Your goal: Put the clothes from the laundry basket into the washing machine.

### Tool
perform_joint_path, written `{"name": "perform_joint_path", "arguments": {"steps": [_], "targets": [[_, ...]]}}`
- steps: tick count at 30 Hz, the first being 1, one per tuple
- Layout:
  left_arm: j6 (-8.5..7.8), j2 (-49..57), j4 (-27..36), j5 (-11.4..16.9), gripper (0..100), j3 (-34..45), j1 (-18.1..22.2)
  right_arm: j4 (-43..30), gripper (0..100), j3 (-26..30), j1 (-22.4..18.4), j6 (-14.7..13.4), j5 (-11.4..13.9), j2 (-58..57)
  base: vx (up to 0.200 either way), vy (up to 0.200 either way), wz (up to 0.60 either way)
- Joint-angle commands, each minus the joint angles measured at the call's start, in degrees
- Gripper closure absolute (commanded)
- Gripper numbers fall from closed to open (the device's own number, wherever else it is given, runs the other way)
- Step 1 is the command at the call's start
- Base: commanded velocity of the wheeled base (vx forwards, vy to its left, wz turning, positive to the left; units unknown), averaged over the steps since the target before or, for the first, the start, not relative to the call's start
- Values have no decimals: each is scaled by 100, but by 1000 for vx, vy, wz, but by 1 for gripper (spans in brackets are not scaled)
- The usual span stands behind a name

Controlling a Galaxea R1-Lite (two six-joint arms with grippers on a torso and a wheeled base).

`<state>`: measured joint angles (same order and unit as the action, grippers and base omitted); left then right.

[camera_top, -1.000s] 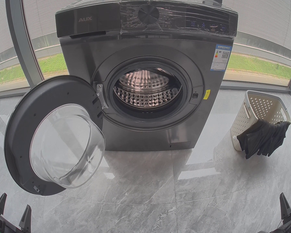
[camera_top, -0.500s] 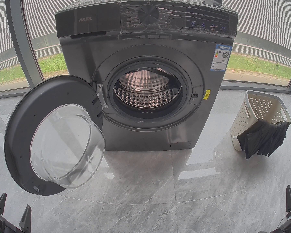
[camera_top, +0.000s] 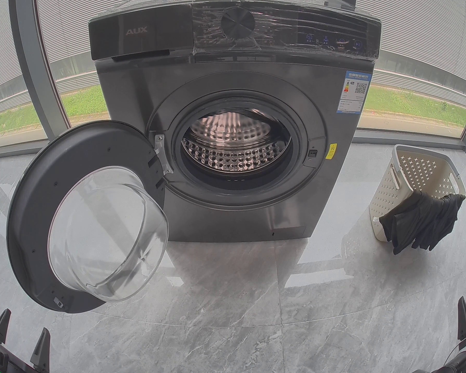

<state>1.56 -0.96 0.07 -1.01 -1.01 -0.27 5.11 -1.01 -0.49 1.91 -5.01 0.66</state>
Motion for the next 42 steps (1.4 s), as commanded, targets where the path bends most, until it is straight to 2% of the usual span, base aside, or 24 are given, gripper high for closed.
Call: {"name": "perform_joint_path", "arguments": {"steps": [1, 2, 3, 4, 5, 6, 7, 8, 10, 12, 14, 16, 17, 18, 19, 20, 24, 26, 31, 32, 33, 39, 40, 42], "targets": [[2, 96, 1, -4, 0, 92, 0, -98, 0, 101, 5, 46, -940, -66, 0, 0, 0], [2, 96, 1, -4, 0, 92, 0, -177, 0, 84, 5, 55, -1046, -66, 0, 0, 0], [2, 96, -7, -4, 0, 92, 0, -212, 0, 66, 5, 72, -984, -66, 0, 0, 0], [2, 96, 1, -4, 0, 92, 0, -142, 0, 84, -13, 90, -510, -66, 0, 0, 0], [2, 96, 1, -4, 0, 92, 0, -133, 0, 92, -13, 72, -220, -66, 0, 0, 0], [2, 96, 1, -4, 0, 92, 0, -106, 0, 101, -13, -33, 422, -66, 0, 0, 0], [2, 96, 1, -4, 0, 92, 0, -71, 0, 101, -13, -60, 782, -66, 0, 0, 0], [2, 96, -7, -4, 0, 92, 0, -54, 0, 101, -22, -51, 1020, -66, 0, 0, 0], [2, 96, 1, -4, 0, 92, 0, -54, 0, 101, -22, 28, 1090, -66, 0, 0, 0], [2, 96, 1, -4, 0, 92, 0, -54, 0, 101, -22, 99, 1028, -66, 0, 0, 0], [2, 96, 1, -4, 0, 92, 0, -63, 0, 101, -22, 116, 853, -66, 0, 0, 0], [2, 96, 1, -4, 0, 92, 0, -63, 0, 101, -4, 63, 273, -66, 0, 0, 0], [2, 96, 1, -4, 0, 92, 0, -71, 0, 101, -4, 63, 202, -66, 0, 0, 0], [2, 96, 1, -4, 0, 92, 0, -115, 0, 101, -4, 55, -448, -66, 0, 0, 0], [2, 96, 1, -4, 0, 92, 0, -133, 0, 101, -13, 37, -685, -66, 0, 0, 0], [2, 96, -7, -4, 0, 92, 0, -142, 0, 101, -13, 28, -685, -66, 0, -200, 0], [2, 96, -7, -4, 0, 92, 0, -177, 0, 84, 5, 2, -422, -66, 0, -200, 0], [2, 96, -7, -4, 0, 92, 0, -326, 0, 40, -4, -139, -422, -66, 0, -200, 0], [2, 96, -7, -4, 0, 92, 0, -423, 0, -4, 5, -200, -281, -66, 0, -200, 0], [2, 96, -7, -4, 0, 92, 0, -423, 0, 5, -4, -297, 44, -66, 0, 0, 0], [2, 96, -7, -4, 0, 92, 0, -423, 0, 5, -4, -288, 123, -66, 0, 0, 0], [2, 96, -7, -4, 0, 92, 0, -432, 0, -4, -13, -253, 141, -66, 0, 0, 0], [2, 96, -7, -4, 0, 92, 0, -440, 0, -4, -13, -139, 246, -66, 0, 0, 0], [2, 96, 1, -4, 0, 92, 0, -458, 0, -13, -13, -121, 440, -66, 0, 0, 0]]}}
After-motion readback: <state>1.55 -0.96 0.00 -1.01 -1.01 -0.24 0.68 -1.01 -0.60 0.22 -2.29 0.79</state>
